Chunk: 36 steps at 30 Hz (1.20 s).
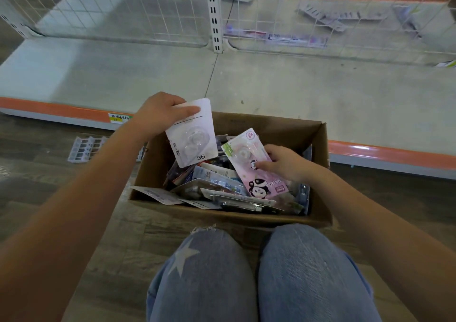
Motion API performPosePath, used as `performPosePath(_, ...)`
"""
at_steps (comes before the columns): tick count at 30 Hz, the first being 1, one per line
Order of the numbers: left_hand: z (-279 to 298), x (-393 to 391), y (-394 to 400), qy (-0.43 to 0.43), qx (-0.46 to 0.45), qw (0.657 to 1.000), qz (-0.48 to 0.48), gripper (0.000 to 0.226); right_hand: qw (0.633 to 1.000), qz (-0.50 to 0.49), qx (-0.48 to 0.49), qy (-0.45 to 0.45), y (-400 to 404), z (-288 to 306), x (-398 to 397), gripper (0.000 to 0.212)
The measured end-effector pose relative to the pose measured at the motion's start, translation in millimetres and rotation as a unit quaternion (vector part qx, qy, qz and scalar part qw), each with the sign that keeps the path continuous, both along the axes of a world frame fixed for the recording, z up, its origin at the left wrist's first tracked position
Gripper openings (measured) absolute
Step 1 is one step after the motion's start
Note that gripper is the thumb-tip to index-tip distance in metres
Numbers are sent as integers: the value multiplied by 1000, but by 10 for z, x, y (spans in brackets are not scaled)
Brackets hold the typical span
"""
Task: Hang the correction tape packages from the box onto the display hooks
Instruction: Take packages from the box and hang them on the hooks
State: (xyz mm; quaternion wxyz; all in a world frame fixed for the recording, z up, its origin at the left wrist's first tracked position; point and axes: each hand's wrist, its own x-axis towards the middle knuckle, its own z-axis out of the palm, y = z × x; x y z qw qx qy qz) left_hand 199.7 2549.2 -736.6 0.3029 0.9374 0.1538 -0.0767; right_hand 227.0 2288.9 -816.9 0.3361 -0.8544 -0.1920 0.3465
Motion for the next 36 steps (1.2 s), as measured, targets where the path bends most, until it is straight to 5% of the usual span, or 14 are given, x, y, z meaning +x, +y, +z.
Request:
performPosePath(5, -248, 16, 52, -3, -107, 990, 93, 5, 996, -42, 6, 76, -86, -180, -102, 38)
performPosePath(10, -238, -25, 248, 117, -207, 967, 95, 31, 992, -21, -58, 110, -198, -302, -137, 52)
performPosePath(13, -178, -63, 300, 184, -198, 962, 43, 47, 990, -26, -97, 99, -216, -389, -149, 42)
performPosePath(19, -144, -78, 287, 106, -120, 985, 65, 32, 995, -40, -72, 57, -216, -325, -102, 40)
performPosePath(32, -107, -167, 454, 60, -322, 931, 161, 9, 987, -117, 96, 61, -252, 405, 551, 25)
performPosePath(36, -118, -188, 494, -26, -376, 905, 199, 14, 983, -130, 119, 48, -317, 511, 656, 20)
